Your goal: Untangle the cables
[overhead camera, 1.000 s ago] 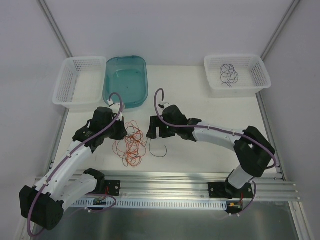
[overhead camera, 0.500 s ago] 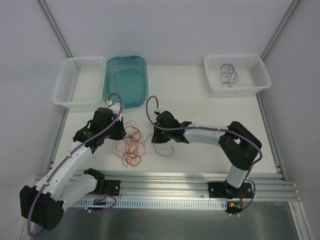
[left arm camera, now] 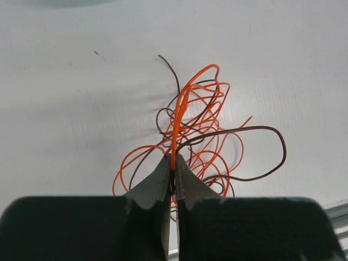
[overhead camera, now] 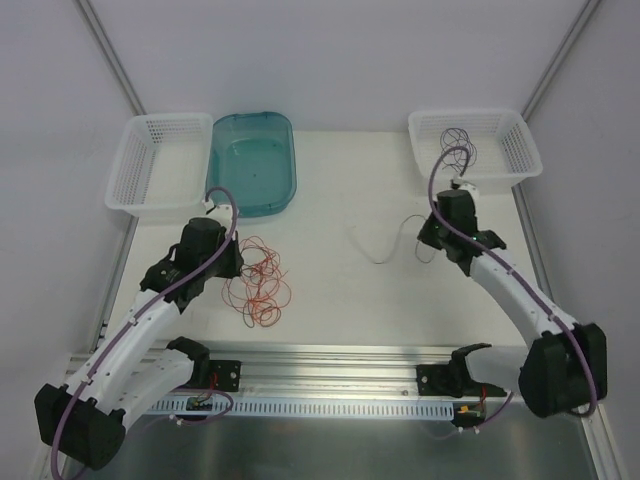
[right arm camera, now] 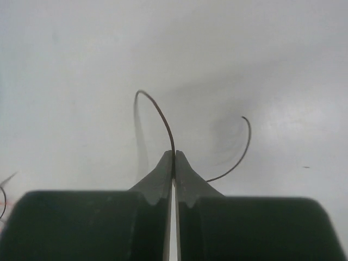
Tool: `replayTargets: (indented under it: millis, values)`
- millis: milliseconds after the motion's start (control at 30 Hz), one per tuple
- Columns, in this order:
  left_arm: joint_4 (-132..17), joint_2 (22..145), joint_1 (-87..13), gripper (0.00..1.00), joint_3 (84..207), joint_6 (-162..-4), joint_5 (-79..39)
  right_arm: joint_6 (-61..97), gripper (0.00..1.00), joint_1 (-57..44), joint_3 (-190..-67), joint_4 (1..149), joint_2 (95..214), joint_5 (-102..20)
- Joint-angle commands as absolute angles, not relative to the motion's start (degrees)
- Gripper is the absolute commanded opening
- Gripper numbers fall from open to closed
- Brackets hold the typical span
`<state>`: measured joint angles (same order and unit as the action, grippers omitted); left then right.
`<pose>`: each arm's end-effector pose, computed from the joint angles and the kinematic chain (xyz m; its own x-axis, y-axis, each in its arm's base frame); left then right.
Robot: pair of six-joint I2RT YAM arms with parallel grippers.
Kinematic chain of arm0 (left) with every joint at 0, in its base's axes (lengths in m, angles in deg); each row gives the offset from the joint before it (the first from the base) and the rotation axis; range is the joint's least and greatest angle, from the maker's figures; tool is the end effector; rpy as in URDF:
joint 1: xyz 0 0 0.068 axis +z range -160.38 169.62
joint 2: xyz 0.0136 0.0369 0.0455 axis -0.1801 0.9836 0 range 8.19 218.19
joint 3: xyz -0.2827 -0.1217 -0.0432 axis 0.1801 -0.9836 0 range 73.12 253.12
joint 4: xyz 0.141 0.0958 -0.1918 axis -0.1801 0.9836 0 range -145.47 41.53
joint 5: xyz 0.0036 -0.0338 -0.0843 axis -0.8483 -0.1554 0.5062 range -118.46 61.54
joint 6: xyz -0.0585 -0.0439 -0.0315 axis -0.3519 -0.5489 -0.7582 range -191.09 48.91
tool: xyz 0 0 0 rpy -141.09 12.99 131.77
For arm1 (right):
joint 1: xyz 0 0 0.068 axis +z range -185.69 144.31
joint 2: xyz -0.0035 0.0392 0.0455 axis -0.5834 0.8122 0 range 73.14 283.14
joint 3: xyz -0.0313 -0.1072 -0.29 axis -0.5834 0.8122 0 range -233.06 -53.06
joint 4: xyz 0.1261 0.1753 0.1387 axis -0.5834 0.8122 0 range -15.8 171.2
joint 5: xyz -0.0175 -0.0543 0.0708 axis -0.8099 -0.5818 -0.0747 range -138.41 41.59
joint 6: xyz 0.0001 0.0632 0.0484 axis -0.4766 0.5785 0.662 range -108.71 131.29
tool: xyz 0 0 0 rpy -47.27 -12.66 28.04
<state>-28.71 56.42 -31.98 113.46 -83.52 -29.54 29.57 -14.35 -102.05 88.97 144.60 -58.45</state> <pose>0.1689 -0.0655 0.2849 -0.5925 0.0033 -0.8055 0.2317 0.9584 -0.1665 0.2661 0.0911 0.2790 -0.6070 0.0946 -0.7890 -0.0405 0.9879 0.1496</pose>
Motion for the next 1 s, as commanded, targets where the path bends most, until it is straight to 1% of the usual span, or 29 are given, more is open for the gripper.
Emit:
replayTargets:
  millis: [0,100,167,200,300,367,467,600,633,767,900,967]
  values:
    - [-29.99,54.51,-31.12,0.02,112.94,-84.10,-33.64,25.89,0.01,-22.74,-100.78,97.58,134.33,-62.90]
    - [-29.90,52.84,-30.77,0.02,112.59,-84.28,-37.76,24.66,0.01,-28.89,-101.92,100.21,127.12,-64.40]
    - [-29.72,51.26,-30.07,0.02,112.24,-84.98,-41.44,24.39,0.01,-32.07,-103.15,101.44,123.96,-63.53]
    - [-29.63,50.12,-29.89,0.01,111.97,-85.16,-42.25,23.78,0.01,-34.61,-103.68,101.62,123.50,-61.26]
    - [-29.72,49.06,-29.63,0.02,111.88,-85.51,-42.87,22.63,0.01,-35.34,-105.70,102.41,123.41,-56.43]
    - [-29.81,49.41,-29.63,0.04,111.80,-85.42,-41.91,22.01,0.01,-35.34,-106.14,102.42,124.11,-53.08]
    - [-29.81,51.34,-29.63,0.08,112.23,-85.16,-38.40,21.40,0.01,-35.25,-105.62,101.63,125.08,-48.94]
    - [-29.98,55.55,-29.63,0.08,112.85,-84.11,-31.29,20.61,0.01,-34.38,-104.39,100.13,125.34,-43.85]
    - [-30.42,56.52,-29.63,0.09,112.85,-83.75,-26.40,20.17,0.01,-34.11,-104.21,99.78,125.43,-43.05]
    - [-31.65,61.70,-29.63,0.10,113.37,-83.66,-15.20,18.33,0.01,-29.03,-105.00,99.17,126.75,-40.94]
    - [-31.83,65.40,-29.80,0.17,114.34,-83.66,-9.66,17.10,0.01,-22.44,-106.49,98.20,129.21,-38.74]
    - [-32.71,65.14,-30.06,0.30,114.43,-84.19,-9.04,16.48,0.01,-17.88,-107.90,97.76,130.87,-39.00]
